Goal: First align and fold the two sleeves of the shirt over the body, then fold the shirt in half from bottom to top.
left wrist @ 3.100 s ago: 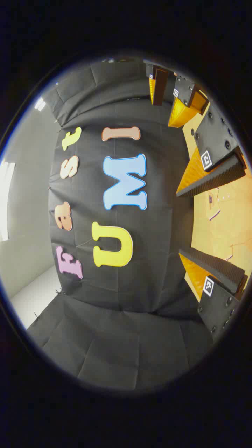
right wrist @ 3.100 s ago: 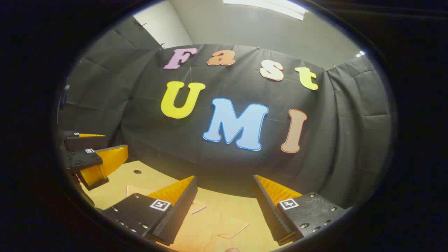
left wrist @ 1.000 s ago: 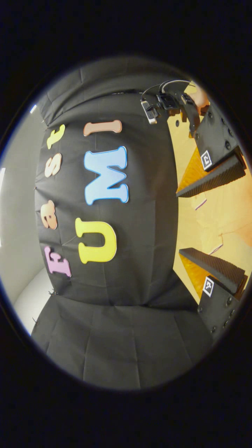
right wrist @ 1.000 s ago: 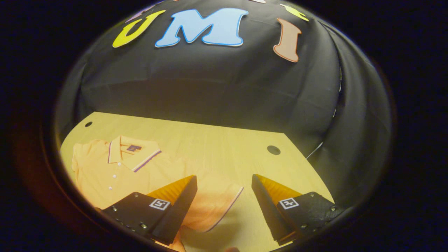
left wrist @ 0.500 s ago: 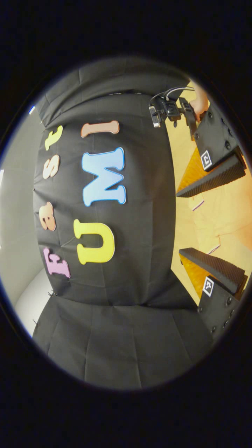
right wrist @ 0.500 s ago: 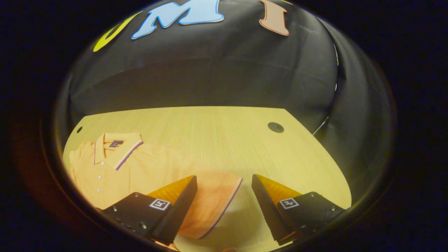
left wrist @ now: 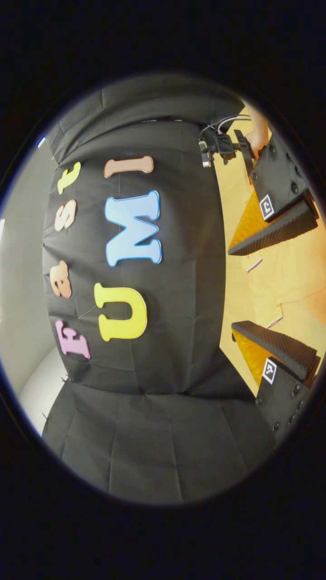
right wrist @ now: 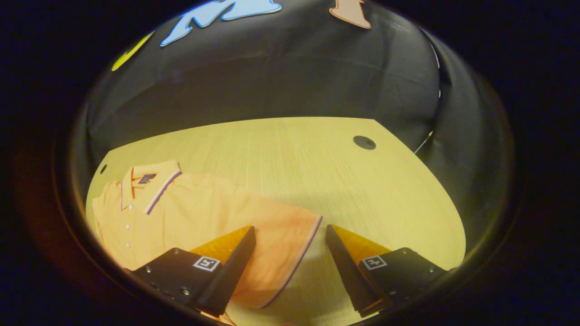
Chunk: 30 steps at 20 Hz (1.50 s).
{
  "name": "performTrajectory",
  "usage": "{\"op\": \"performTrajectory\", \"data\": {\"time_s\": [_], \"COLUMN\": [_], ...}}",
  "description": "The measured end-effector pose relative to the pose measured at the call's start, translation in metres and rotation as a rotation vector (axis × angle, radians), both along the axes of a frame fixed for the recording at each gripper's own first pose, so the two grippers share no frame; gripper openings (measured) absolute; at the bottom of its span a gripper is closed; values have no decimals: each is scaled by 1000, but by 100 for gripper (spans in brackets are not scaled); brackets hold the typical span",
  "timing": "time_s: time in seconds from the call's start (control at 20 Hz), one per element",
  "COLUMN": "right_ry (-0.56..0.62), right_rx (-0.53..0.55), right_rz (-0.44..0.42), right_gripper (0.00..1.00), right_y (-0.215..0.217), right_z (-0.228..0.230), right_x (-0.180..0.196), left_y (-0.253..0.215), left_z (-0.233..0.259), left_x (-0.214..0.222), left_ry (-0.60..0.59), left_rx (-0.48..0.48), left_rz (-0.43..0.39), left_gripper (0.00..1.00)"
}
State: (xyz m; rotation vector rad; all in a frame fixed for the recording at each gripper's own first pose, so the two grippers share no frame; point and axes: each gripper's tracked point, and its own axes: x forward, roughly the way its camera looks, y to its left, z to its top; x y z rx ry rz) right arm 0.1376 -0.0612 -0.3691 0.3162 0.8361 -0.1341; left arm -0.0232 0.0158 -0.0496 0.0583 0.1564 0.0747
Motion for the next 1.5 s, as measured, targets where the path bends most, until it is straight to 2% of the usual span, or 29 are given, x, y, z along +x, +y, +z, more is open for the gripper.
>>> {"op": "performTrajectory", "data": {"time_s": [0.1, 0.3, 0.4, 0.5, 0.55, 0.6, 0.65, 0.85, 1.15, 1.5], "right_ry": [0, 2, 8, 15, 15, 19, 19, -53, -188, -208], "right_rx": [28, 34, 32, 44, 42, 36, 25, -9, -56, -72], "right_rz": [7, 0, -8, -18, -16, -20, -18, 8, 149, 298], "right_gripper": [97, 66, 43, 41, 15, 20, 6, 6, 6, 6], "right_y": [6, 8, 10, 13, 14, 14, 13, 15, 52, 113], "right_z": [0, 2, 1, 2, 2, 2, 5, 32, 89, 102], "right_x": [-1, 0, 0, -1, 0, 1, 0, 4, 6, 6], "left_y": [1, 3, 5, 6, 7, 9, 10, 17, 22, 42], "left_z": [2, 3, 5, 5, 6, 6, 6, 7, 2, 9], "left_x": [-1, -2, -3, -5, -6, -6, -6, -10, -16, -36], "left_ry": [-2, -4, -10, -12, -13, -14, -14, -19, -21, -45], "left_rx": [3, 10, 11, 11, 10, 8, 7, 4, -8, -14], "left_rz": [1, -1, -1, 1, 3, 5, 7, 21, 31, 80], "left_gripper": [96, 96, 96, 96, 96, 96, 96, 96, 95, 96]}}
